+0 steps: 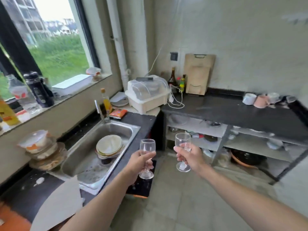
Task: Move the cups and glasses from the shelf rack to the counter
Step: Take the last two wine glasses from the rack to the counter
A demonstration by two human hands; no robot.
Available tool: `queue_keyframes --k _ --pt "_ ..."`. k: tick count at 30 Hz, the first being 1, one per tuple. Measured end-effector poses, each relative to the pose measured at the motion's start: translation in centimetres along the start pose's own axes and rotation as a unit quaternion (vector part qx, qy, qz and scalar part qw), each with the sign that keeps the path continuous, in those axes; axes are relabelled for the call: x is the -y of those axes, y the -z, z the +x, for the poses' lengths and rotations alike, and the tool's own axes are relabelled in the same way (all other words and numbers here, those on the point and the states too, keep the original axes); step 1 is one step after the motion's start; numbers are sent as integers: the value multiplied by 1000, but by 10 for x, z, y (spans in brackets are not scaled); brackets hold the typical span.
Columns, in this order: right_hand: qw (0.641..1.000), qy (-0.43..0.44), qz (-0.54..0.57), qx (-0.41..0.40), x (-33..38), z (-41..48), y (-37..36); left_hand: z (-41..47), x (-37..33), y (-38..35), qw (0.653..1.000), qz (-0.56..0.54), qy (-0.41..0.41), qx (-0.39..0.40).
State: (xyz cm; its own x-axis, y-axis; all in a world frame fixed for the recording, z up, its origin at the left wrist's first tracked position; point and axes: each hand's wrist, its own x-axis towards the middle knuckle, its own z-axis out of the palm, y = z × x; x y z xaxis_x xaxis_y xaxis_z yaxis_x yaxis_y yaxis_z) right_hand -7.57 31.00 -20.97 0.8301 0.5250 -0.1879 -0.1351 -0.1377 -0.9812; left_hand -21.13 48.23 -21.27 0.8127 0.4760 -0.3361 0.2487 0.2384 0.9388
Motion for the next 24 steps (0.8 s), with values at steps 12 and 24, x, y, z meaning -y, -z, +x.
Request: queue_keyframes --k 12,24 --pt "983 -5 34 -180 -2 56 242 135 -34 -240 982 90 18 168" --pt "939 -10 8 -343 25 188 405 327 -104 -422 938 149 -4 314"
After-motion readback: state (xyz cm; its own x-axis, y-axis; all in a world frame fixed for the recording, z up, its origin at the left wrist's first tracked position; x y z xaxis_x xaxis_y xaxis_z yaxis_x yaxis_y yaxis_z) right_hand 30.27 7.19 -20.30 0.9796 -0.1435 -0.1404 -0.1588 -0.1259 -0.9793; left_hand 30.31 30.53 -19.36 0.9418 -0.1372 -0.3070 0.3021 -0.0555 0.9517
